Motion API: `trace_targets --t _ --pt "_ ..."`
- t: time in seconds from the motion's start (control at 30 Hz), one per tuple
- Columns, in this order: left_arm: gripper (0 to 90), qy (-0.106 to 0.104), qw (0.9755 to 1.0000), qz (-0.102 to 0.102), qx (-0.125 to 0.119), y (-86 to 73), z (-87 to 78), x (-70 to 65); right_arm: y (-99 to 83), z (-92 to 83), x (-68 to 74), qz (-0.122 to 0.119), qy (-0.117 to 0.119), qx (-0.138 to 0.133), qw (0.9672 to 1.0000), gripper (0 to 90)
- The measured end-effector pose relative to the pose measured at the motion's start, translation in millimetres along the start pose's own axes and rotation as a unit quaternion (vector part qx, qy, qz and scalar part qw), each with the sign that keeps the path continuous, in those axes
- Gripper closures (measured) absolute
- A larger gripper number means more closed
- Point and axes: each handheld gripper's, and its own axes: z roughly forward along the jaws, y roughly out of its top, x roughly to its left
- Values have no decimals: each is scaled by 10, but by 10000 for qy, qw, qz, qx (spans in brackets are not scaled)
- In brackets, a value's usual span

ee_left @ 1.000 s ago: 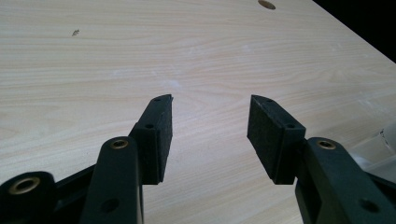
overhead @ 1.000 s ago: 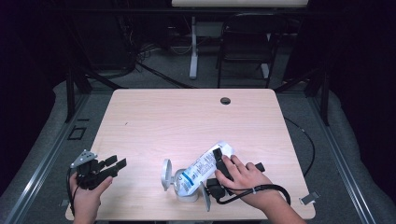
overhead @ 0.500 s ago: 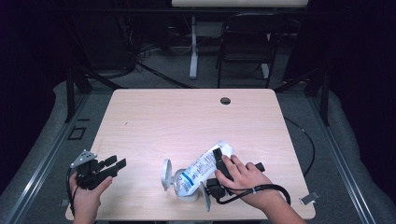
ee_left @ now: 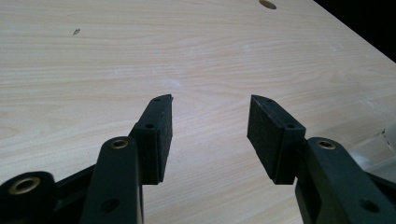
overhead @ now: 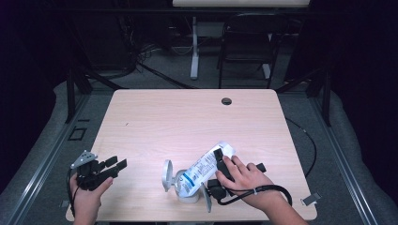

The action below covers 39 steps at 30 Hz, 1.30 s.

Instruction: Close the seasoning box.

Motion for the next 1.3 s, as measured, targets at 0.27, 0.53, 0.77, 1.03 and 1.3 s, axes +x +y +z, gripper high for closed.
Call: trace_targets --t 0.27,0.53,0.77,1.03,1.3 --pt "508 1 10000 -6 18 -1 0 3 1 -1 -3 -18 -10 4 10000 547" --pt "508 12 10000 -15 2 -3 4 5 1 -2 -4 -29 -6 4 10000 548" --pt "508 5 10000 -17 9 -4 2 9 1 -8 -10 -78 -5 20 10000 549" --pt "508 3 10000 -20 5 -4 1 10 2 -10 -11 -95 -4 20 10000 551" --pt "508 18 10000 -43 -6 -11 10 19 -2 -10 -11 -111 -4 -17 9999 561"
